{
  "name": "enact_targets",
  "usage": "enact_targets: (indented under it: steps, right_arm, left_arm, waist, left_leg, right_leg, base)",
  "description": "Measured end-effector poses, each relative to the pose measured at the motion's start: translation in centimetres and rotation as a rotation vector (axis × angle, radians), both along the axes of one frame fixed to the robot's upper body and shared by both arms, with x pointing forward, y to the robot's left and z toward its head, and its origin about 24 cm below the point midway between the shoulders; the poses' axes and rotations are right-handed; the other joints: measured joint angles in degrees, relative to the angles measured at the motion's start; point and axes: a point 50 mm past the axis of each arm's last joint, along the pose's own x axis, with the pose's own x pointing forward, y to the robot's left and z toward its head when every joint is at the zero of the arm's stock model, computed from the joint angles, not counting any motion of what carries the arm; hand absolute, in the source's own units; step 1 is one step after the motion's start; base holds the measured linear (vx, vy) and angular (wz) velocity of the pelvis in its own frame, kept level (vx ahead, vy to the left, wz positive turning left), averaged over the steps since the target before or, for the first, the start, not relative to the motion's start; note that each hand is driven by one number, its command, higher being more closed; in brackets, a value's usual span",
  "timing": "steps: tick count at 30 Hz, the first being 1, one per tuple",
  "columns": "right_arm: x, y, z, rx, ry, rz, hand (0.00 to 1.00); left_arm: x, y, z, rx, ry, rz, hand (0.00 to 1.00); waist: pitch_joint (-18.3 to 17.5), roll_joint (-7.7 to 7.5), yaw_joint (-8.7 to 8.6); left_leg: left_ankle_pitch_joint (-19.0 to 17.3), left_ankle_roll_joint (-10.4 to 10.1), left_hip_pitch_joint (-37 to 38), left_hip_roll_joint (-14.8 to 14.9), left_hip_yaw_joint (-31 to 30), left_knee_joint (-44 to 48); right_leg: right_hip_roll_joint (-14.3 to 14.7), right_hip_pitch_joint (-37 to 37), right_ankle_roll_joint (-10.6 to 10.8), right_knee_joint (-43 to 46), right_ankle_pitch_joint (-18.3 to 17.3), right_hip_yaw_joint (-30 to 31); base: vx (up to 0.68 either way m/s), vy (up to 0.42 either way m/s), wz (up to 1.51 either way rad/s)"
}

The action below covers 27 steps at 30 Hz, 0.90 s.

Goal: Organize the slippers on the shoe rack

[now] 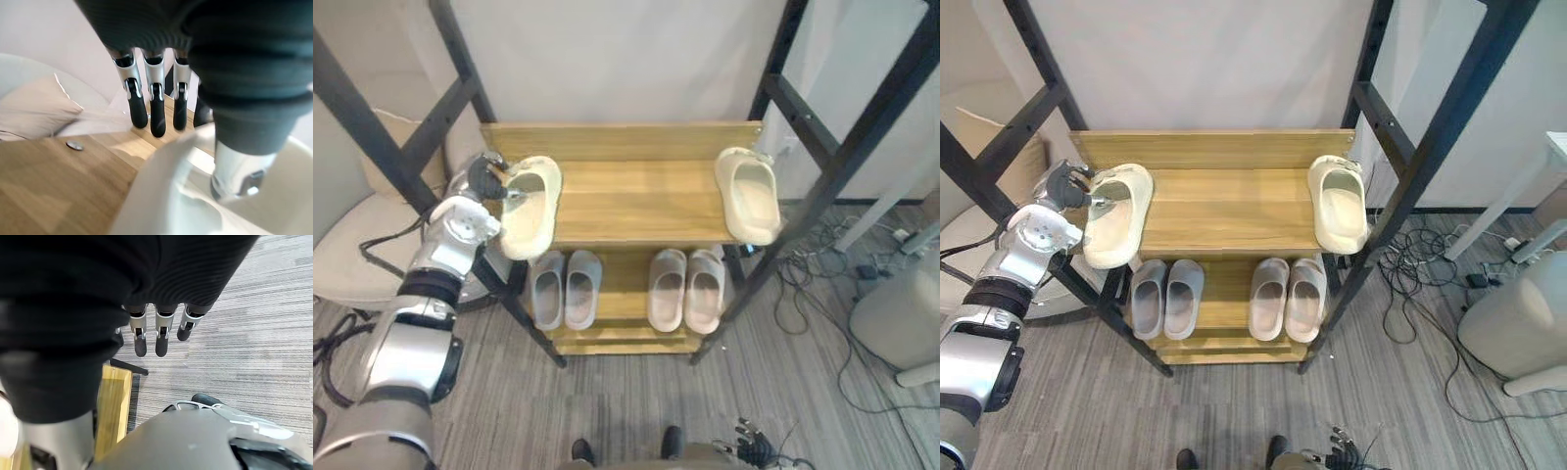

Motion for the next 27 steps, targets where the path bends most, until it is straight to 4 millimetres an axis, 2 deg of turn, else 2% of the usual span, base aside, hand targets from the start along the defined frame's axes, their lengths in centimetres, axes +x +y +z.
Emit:
enact_targets:
  steps: [12, 19, 22, 25, 27]
  right_arm:
    - [-0.2, 0.0, 0.2, 0.008, -0.013, -0.017, 0.0]
    - [-0.2, 0.0, 0.2, 0.008, -0.013, -0.017, 0.0]
    - [-0.1, 0.0, 0.2, 0.008, -0.017, -0.018, 0.0]
    - [0.2, -0.1, 0.4, 0.006, -0.034, -0.016, 0.0]
    - [0.7, -0.1, 0.6, 0.005, -0.055, -0.015, 0.0]
  left_arm:
    - [0.0, 0.2, 0.0, 0.003, 0.005, 0.005, 1.0]
    - [0.0, 0.3, -0.1, -0.012, 0.005, 0.024, 1.0]
    - [0.2, -0.4, -0.1, -0.042, -0.002, 0.012, 1.0]
    - [0.9, -1.6, 0.8, -0.064, -0.033, -0.017, 1.0]
    - [1.6, -3.3, 2.1, -0.085, -0.08, -0.053, 1.0]
  waist:
    - [0.07, 0.05, -0.03]
    - [0.16, 0.2, 0.02]
    - [0.46, 0.61, -0.06]
    - [0.83, 0.99, -0.68]
    - [1.42, 1.88, -2.46]
  left_leg:
    - [0.02, 0.01, 0.08, -0.14, 0.28, 0.0]
    - [0.2, -0.16, 0.21, -0.35, 1.58, 0.01]
    - [0.22, -0.13, 0.21, -0.83, 2.09, 0.0]
    - [0.15, -0.01, 0.21, -1.1, 3.21, 0.0]
    - [-0.15, 0.42, 0.17, -1.67, 4.29, 0.0]
  right_leg:
    - [-0.01, -0.14, 0.1, -0.04, 0.39, 0.58]
    - [-0.01, -0.02, 0.19, -1.27, 1.91, 1.48]
    - [-0.24, 0.01, 0.27, -2.04, 2.55, 2.13]
    - [-0.54, -0.55, 0.39, -2.17, 3.01, 3.45]
    - [-0.98, -0.58, 0.57, -3.06, 3.82, 4.25]
  base:
    - [0.0, 0.006, -0.01]
    - [-0.01, 0.022, -0.06]
    - [-0.03, 0.042, -0.1]
    - [-0.01, 0.047, -0.2]
    - [0.02, 0.054, -0.2]
